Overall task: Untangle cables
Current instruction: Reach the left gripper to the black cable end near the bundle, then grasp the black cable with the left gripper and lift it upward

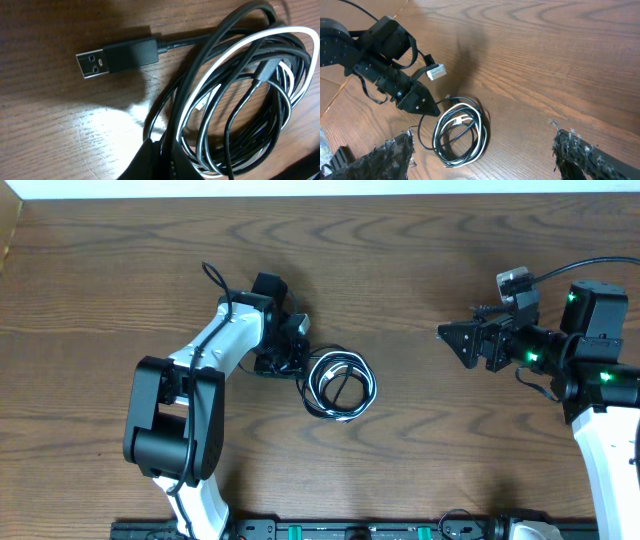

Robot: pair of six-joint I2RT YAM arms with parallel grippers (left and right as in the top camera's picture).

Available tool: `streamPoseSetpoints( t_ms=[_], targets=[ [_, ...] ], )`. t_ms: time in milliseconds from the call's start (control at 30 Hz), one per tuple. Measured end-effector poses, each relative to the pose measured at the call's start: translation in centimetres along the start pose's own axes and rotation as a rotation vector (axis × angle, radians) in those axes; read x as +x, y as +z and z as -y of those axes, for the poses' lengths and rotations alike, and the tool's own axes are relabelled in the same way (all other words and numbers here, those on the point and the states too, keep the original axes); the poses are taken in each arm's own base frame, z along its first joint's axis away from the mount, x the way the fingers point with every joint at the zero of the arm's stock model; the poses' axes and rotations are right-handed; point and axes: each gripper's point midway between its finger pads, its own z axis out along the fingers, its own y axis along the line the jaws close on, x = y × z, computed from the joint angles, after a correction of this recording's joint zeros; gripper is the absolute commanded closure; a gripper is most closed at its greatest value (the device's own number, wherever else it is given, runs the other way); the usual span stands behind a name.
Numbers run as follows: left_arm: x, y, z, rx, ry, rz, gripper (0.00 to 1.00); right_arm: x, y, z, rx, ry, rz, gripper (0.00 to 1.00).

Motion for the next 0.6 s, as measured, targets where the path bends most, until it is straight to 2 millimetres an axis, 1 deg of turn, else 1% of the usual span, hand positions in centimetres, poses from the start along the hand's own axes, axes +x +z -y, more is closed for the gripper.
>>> streamPoseSetpoints(
  t_ms=[233,300,333,367,433,467,500,533,600],
  targets=[
    [0.3,-0.1,0.0,-0.001,-0.006,-0.013,0.93,0.0,0.0,0.0,0.000,-0.001,0.001,0.13],
    [0.4,-0.6,0.2,-0.003,-0.009,-0.019,0.93,0.0,0.0,0.0,0.000,-0.001,0.001,0.13],
    [0.1,-1.1,0.5,-0.003,-0.004,-0.008,0.93,-0.1,0.0,0.0,0.000,-0.002,0.002,0.14],
    [-0.5,-2.0,1.0,0.003,0.009,0.021,0.93,-0.1,0.0,0.0,0.000,-0.003,0.003,0.14],
    [-2.3,-4.7,2.6,0.025,0.051,0.114,0.93,-0.1,0.0,0.0,0.000,-0.004,0.004,0.14],
    [-3.4,-6.8,3.9,0.044,0.083,0.190,0.93,-0.1,0.0,0.0,0.000,-0.005,0.005,0.14],
    [-4.0,-8.3,4.8,0.059,0.100,0.241,0.93,-0.2,0.0,0.0,0.000,-0.005,0.005,0.14],
    [-5.0,-11.2,6.5,0.085,0.139,0.338,0.93,-0.2,0.0,0.0,0.000,-0.005,0.005,0.14],
    [-5.8,-15.8,9.1,0.139,0.186,0.487,0.93,-0.2,0.0,0.0,0.000,-0.006,0.006,0.15]
  ],
)
